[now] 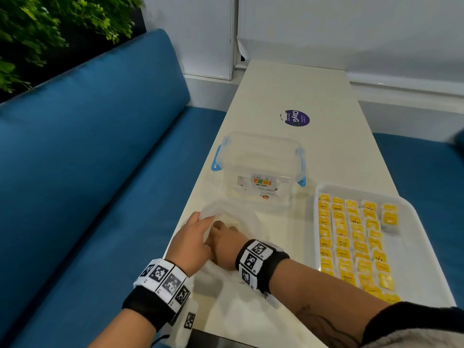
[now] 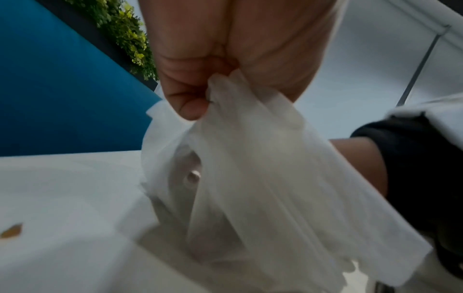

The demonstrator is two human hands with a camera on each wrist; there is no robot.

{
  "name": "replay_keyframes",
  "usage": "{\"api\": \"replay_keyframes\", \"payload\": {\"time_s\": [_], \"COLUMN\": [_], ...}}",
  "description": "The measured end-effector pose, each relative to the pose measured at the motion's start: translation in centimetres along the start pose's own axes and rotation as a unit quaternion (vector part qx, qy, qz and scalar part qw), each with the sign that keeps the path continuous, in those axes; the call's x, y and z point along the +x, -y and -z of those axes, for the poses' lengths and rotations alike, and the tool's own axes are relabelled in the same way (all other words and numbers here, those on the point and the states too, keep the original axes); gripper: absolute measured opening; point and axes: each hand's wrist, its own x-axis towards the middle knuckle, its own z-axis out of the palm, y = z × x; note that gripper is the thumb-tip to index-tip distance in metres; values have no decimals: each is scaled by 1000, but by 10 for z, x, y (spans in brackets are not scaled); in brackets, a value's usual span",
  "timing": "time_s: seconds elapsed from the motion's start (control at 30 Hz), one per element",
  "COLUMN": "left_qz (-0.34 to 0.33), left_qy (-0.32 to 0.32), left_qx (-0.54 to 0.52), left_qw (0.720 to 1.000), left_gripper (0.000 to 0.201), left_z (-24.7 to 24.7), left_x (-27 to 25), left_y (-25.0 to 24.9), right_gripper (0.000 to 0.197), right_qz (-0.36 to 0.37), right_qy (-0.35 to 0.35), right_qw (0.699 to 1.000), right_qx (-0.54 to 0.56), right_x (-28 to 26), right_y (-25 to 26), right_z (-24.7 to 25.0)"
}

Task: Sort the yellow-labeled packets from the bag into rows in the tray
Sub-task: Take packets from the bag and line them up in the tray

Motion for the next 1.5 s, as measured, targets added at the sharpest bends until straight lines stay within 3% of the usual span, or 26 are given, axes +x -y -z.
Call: {"api": "replay_keyframes", "payload": {"time_s": [0.1,0.27,0.37,0.47,0.57,0.67,0.83,0.9,0.97,1.03,1.07,1.13,1.2,1.23,1.3,1.33,1.43,1.5], "left_qz": [12,-25,-40,-15,6,0,40,15,-27,-14,16,66,79,83,91,89,87,76], "left_qy": [-38,-105,-139,-119,-69,-53,-98,-151,-156,-79,-15,123,221,241,245,245,262,274], "left_qx": [12,43,67,45,17,49,52,-14,-152,-369,-485,-645,-718,-742,-768,-774,-775,-761], "left_qw": [999,993,987,992,997,997,993,988,976,926,874,751,656,621,584,577,568,583], "left_gripper": [62,71,70,71,67,48,25,22,23,18,18,40,62,67,62,54,32,32], "left_z": [2,3,6,8,9,7,10,13,15,12,9,-4,-21,-30,-43,-49,-64,-73], "left_x": [0,-1,-2,0,0,-1,-4,-6,-4,-1,0,4,8,9,12,12,17,19], "left_y": [3,4,4,3,1,-5,-32,-47,-69,-96,-110,-137,-154,-161,-173,-177,-185,-191], "right_gripper": [36,36,31,25,17,22,24,23,22,23,24,28,28,28,39,46,58,46], "right_qz": [9,-44,-57,-63,-79,-91,-91,-95,-96,-101,-102,-108,-109,-104,-104,-108,-107,-127], "right_qy": [25,84,21,-75,-128,-146,-214,-244,-271,-298,-314,-355,-376,-369,-336,-326,-356,-405], "right_qw": [1000,994,998,987,933,832,733,703,691,707,720,756,808,834,862,860,798,736], "right_qx": [8,-57,-32,130,326,527,639,661,663,634,611,539,439,397,365,378,474,527], "right_x": [-3,-13,-20,-31,-50,-80,-128,-144,-156,-164,-166,-168,-171,-174,-183,-190,-213,-225], "right_y": [-4,-7,-8,-11,-21,-40,-83,-97,-105,-105,-104,-100,-96,-95,-97,-100,-115,-126], "right_z": [2,21,32,46,67,88,108,109,106,102,99,91,79,72,61,56,47,44]}}
